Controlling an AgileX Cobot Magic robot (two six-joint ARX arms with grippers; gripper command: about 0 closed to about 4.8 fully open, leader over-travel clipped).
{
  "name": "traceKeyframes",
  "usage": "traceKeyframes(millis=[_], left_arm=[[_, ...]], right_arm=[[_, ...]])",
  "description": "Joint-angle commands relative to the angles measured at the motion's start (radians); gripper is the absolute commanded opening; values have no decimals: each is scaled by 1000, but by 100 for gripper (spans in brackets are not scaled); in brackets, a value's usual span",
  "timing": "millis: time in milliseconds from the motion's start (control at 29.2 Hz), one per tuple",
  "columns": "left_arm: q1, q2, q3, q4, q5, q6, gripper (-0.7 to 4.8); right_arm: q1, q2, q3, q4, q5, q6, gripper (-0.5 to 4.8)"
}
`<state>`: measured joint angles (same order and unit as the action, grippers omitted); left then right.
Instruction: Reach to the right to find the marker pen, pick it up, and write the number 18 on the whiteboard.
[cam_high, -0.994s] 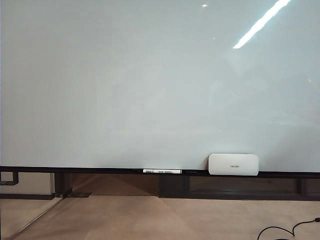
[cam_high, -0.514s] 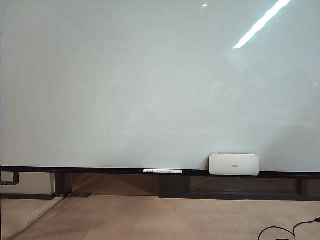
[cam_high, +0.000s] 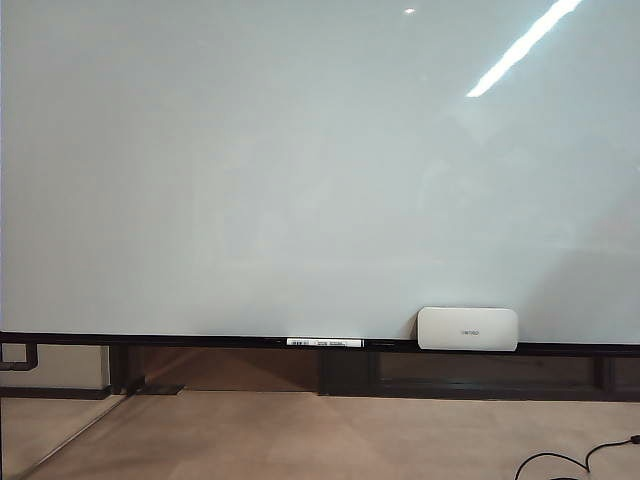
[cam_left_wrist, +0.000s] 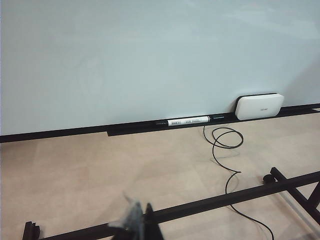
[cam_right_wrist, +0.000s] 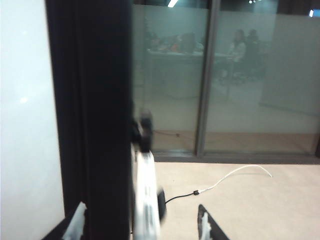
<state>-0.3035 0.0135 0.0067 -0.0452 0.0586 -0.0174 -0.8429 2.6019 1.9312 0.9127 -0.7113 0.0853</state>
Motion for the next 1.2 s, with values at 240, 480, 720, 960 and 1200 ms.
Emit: traceKeyframes(millis=[240, 480, 720, 960, 1200], left_arm=[[-1, 1, 2, 6, -3, -10, -5], [-1, 1, 2, 7, -3, -10, -5], [-1, 1, 2, 7, -3, -10, -5], [-1, 1, 2, 8, -3, -18, -5], [-1, 1, 2, 9, -3, -18, -5]], right_arm=[[1, -2, 44, -133, 19, -64, 283], [1, 6, 44, -154, 33, -93, 282], [2, 6, 44, -164, 40, -112, 274], [2, 15, 47, -177, 40, -120, 260], [2, 23, 47, -180, 39, -120, 237]])
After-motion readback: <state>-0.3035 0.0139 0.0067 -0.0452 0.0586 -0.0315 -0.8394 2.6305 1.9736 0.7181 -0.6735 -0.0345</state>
